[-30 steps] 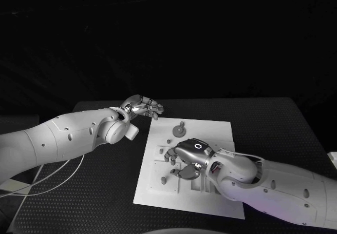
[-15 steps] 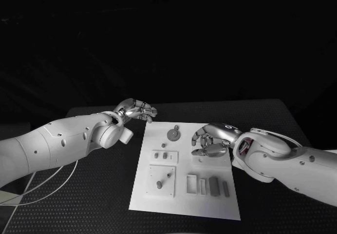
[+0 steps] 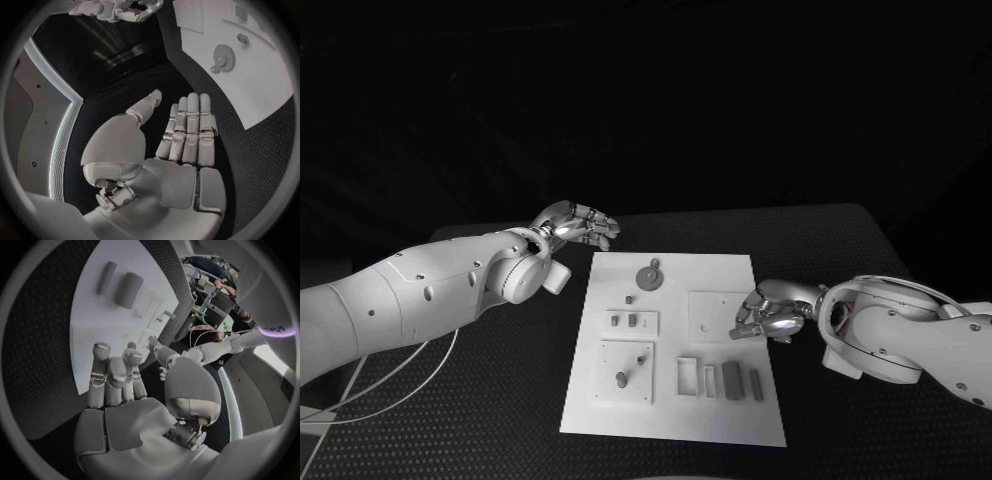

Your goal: Assemble the parts on the task board

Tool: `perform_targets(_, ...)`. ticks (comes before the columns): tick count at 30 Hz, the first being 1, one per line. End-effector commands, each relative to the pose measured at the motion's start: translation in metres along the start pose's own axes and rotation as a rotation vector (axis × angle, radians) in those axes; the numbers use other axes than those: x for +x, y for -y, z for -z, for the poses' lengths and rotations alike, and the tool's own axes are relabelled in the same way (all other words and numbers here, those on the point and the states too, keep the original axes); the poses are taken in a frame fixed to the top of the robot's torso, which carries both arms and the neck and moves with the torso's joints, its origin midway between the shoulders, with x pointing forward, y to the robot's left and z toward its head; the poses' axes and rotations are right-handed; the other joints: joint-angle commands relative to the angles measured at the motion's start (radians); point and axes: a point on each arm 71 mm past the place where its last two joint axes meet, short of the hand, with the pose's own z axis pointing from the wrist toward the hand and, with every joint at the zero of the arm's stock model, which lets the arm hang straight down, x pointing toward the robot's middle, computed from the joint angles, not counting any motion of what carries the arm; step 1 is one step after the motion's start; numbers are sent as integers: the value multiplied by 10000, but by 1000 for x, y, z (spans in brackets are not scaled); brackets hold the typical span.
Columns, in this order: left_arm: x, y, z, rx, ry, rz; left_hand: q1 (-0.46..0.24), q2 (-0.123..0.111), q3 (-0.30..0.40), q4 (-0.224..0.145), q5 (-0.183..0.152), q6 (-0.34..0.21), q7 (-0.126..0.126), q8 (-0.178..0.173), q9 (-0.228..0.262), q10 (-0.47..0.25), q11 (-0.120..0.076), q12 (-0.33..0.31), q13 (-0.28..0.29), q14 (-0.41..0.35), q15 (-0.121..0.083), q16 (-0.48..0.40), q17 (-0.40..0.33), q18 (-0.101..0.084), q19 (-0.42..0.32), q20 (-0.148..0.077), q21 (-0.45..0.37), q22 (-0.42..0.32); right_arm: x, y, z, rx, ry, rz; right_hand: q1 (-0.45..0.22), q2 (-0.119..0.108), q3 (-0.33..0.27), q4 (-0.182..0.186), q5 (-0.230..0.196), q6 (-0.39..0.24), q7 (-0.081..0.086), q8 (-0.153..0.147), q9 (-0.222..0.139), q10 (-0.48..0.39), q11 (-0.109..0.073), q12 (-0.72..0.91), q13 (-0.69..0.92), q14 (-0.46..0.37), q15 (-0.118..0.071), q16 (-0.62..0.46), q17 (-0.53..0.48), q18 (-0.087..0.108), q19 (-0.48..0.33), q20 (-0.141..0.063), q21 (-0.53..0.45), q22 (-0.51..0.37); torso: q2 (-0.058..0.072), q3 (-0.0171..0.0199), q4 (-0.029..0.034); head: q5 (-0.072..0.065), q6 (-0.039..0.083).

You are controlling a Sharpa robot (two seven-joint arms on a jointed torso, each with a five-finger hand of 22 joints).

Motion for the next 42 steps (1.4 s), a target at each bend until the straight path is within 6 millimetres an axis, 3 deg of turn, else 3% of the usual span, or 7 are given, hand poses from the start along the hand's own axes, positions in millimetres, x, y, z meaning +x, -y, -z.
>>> perform_targets(1, 1, 2, 0, 165, -77, 140, -113, 30, -80, -6, -2, -40, 3, 69, -14, 63, -5, -55, -10, 75, 14, -43, 16, 107, 50, 8, -39, 9, 15, 6, 6, 525, -1669, -629, -206, 60, -24, 66, -37, 380, 140, 92, 48, 147, -34, 167, 85, 203, -42, 172, 354, 210, 65, -35, 79, 229, -44, 9, -22, 4, -41)
perform_targets(9, 2, 2, -1, 163, -126, 169, -129, 26, -92, -3, -1, -47, 5, 67, -19, 61, -5, -56, -12, 76, 13, -54, 28, 108, 50, 7, -43, 10, 36, 15, 13, 1407, -2734, -959, -888, -8, -133, 315, -43, 424, 105, -4, 74, 235, -65, 393, 226, 375, -83, 397, 794, 210, 72, -114, 220, 225, -59, -22, -45, -50, -68)
perform_targets(23, 4, 2, -1, 149, -186, 193, -130, 26, -92, -3, -1, -48, 5, 67, -19, 61, -5, -56, -13, 76, 13, -54, 29, 108, 50, 7, -43, 10, 45, 13, 9, 2023, -2840, -980, -922, -28, -131, 326, -36, 411, 110, -19, 71, 237, -65, 407, 236, 383, -80, 408, 814, 210, 69, -121, 227, 225, -45, -24, -31, -136, -85)
perform_targets(24, 4, 2, -2, 154, -193, 194, -130, 26, -92, -3, -1, -48, 5, 67, -19, 61, -5, -56, -13, 76, 13, -54, 29, 108, 50, 7, -43, 10, 45, 12, 8, 2055, -2800, -903, -1504, -398, -355, 684, -11, 254, 170, -127, 19, 243, -27, 425, 243, 411, -45, 429, 890, 149, 47, -72, 217, 208, -46, -26, -32, -137, -87)
perform_targets(30, 5, 2, -2, 163, -231, 205, -169, 40, -108, 19, -1, -49, 5, 70, -24, 60, -4, -58, -16, 77, 14, -71, 47, 108, 51, 7, -50, 12, 47, 10, -1, 2206, -2460, -440, -1678, -782, 252, 1162, -33, 212, 206, -277, -49, 244, 22, 522, 314, 398, 5, 478, 888, 210, 46, -229, 312, 221, -40, -20, -19, -139, -125)
perform_targets(35, 5, 1, -1, 148, -226, 204, -184, 46, -114, 27, -1, -51, 6, 71, -28, 58, -3, -59, -18, 78, 14, -78, 56, 108, 51, 7, -53, 12, 50, 7, -5, 2192, -2495, -333, -1714, -903, 385, 1254, -32, 144, 235, -365, -85, 227, 55, 530, 321, 361, 29, 465, 833, 210, 27, -240, 352, 216, -38, -14, -13, -122, -147)
perform_targets(42, 5, 1, -1, 141, -227, 206, -195, 50, -120, 32, -1, -55, 7, 70, -31, 55, -2, -61, -21, 78, 14, -87, 66, 109, 50, 7, -57, 13, 54, 6, -9, 2301, -2620, -26, -1765, -1031, 492, 1363, -31, 110, 261, -426, -108, 199, 81, 527, 322, 337, 54, 452, 796, 210, 7, -239, 380, 207, -42, -35, -13, -94, -176)
